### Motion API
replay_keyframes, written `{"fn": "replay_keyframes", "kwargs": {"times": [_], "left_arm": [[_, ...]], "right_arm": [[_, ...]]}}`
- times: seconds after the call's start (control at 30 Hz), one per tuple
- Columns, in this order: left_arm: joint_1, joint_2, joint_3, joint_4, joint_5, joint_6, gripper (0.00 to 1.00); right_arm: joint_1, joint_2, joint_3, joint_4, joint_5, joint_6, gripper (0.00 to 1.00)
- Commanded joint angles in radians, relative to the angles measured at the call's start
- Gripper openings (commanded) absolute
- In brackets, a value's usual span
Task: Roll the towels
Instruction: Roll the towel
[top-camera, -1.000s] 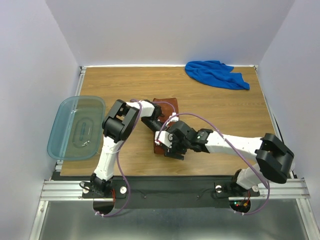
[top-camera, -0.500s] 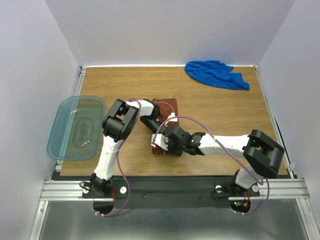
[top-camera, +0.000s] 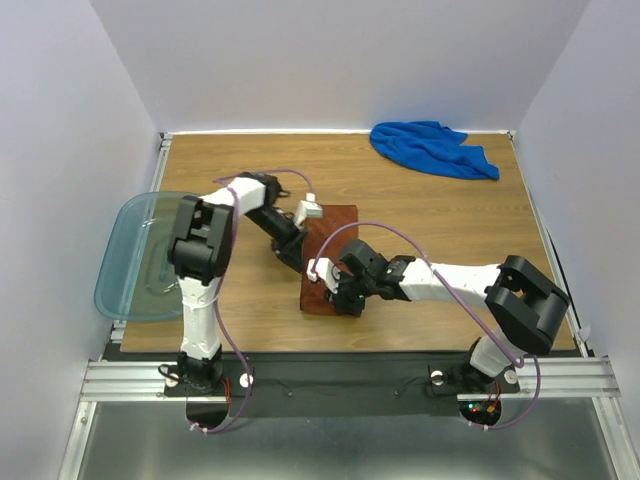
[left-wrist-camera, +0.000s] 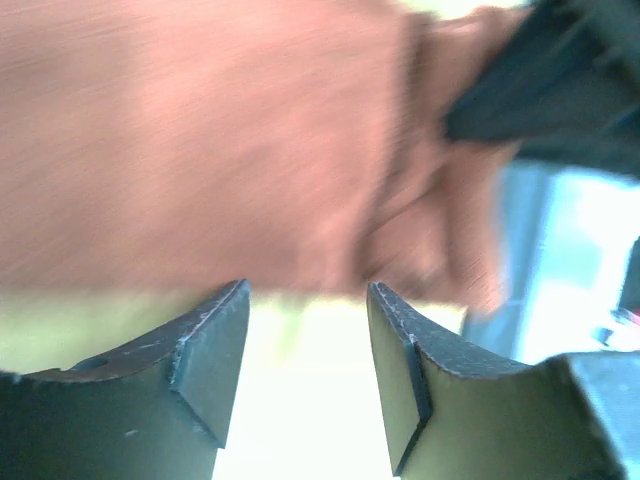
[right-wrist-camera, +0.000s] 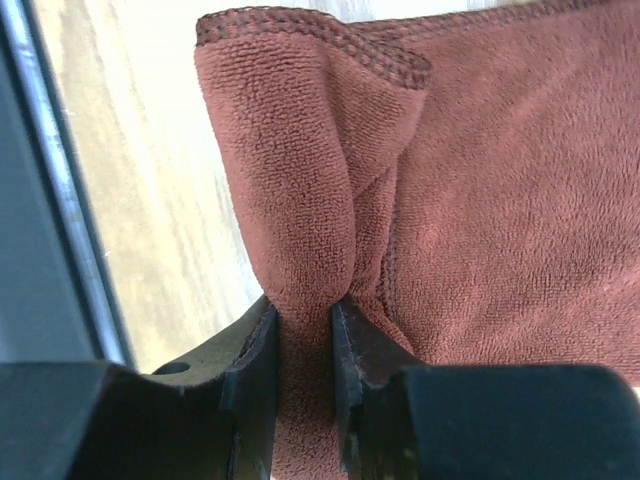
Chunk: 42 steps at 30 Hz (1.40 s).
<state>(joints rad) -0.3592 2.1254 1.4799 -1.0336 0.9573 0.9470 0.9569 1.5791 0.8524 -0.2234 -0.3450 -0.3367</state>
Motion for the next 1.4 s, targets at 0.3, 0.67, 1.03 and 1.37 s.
{"fn": "replay_keyframes", "kwargs": {"times": [0.3,0.67,1.03,1.37], "left_arm": [[0.302,-0.568,-0.217,0.46,-0.209,-0.052,0.72],[0.09,-1.264,-0.873,0.622,-0.42,0.321,0.86],[-0.314,-1.349,-1.046,0.817,-0.472,0.172,0.88],[-0.567,-1.179,-1.052,1.01,-0.597,0.147,0.84]], "right_arm": [[-0.144,0.143,0.134,-0.205,-0.417,0.105,0.01],[-0.231,0.37,0.275,-0.289,-0.62,0.136,0.03],[-0.3,0.541,0.376,-0.352,-0.695,0.125,0.07],[-0.311,0.607,0.453,-0.418,-0.686,0.091,0.09]]}}
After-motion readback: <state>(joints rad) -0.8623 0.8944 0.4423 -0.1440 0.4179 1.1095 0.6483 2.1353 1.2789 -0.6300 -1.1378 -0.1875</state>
